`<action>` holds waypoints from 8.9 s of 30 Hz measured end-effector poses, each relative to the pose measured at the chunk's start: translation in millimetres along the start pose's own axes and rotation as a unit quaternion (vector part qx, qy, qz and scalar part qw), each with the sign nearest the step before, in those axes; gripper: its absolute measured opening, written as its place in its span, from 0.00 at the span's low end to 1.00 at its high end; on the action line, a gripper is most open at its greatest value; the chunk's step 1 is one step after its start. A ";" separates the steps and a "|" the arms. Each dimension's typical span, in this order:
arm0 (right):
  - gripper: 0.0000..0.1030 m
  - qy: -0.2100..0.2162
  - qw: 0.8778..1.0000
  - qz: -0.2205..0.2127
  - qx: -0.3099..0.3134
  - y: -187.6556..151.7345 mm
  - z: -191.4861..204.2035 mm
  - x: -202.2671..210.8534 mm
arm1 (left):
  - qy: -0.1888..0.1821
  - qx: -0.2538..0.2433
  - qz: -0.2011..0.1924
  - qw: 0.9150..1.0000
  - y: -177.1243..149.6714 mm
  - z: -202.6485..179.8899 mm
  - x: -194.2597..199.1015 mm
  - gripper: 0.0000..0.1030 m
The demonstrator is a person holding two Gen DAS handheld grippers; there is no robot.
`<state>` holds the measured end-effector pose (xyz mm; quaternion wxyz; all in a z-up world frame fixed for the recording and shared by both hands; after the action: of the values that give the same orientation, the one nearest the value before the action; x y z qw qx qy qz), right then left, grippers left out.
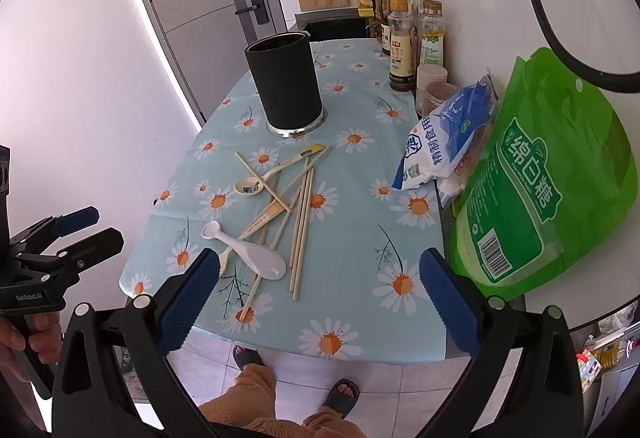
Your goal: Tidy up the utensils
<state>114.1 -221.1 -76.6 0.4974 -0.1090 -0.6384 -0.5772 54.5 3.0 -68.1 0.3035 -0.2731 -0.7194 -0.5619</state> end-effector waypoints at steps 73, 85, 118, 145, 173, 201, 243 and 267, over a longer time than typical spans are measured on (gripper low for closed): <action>0.55 -0.003 0.904 0.249 0.347 38.6 106.0 -220.1 | -0.084 0.103 0.097 0.986 -35.5 92.9 -90.9 0.94; 0.23 -0.026 0.839 0.357 0.409 21.3 104.5 -270.4 | -0.126 0.110 0.095 0.981 -40.8 88.2 -102.4 0.94; 0.05 0.068 0.923 0.298 0.235 70.5 73.4 -209.1 | -0.158 -0.069 0.154 0.973 -14.4 53.5 -121.6 0.93; 0.05 0.082 0.980 0.177 -0.033 4.5 3.4 -84.2 | -0.251 -0.585 0.318 0.703 -56.6 -59.8 -162.5 0.37; 0.05 0.090 0.978 0.182 -0.052 -3.0 11.7 -96.4 | -0.273 -0.587 0.285 0.707 -81.9 -96.7 -163.0 0.23; 0.05 0.168 0.980 0.106 -0.011 91.7 68.1 -157.9 | -0.325 -0.211 0.062 0.920 74.3 9.8 -113.9 0.23; 0.06 0.196 0.971 -0.140 0.003 303.9 26.7 -216.7 | -0.210 -0.111 -0.079 0.968 273.0 0.9 -157.3 0.23; 0.21 0.182 0.975 -0.123 0.016 273.4 27.8 -214.9 | -0.170 -0.081 -0.050 0.981 252.1 6.2 -170.4 0.56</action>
<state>398.4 -19.3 -63.8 0.5321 0.0860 -0.5548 -0.6338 352.3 55.5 -34.0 0.1252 -0.3523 -0.7256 -0.5777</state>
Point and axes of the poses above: each gripper's, at about its wrist camera, not at the fingertips, and x roughly against the way its jaws point, z to its left, y to its top, the point moved 9 cm from there along -x, roughly the way its jaws point, and after that the axes turned 2 degrees about -y, right-handed, at the moved point
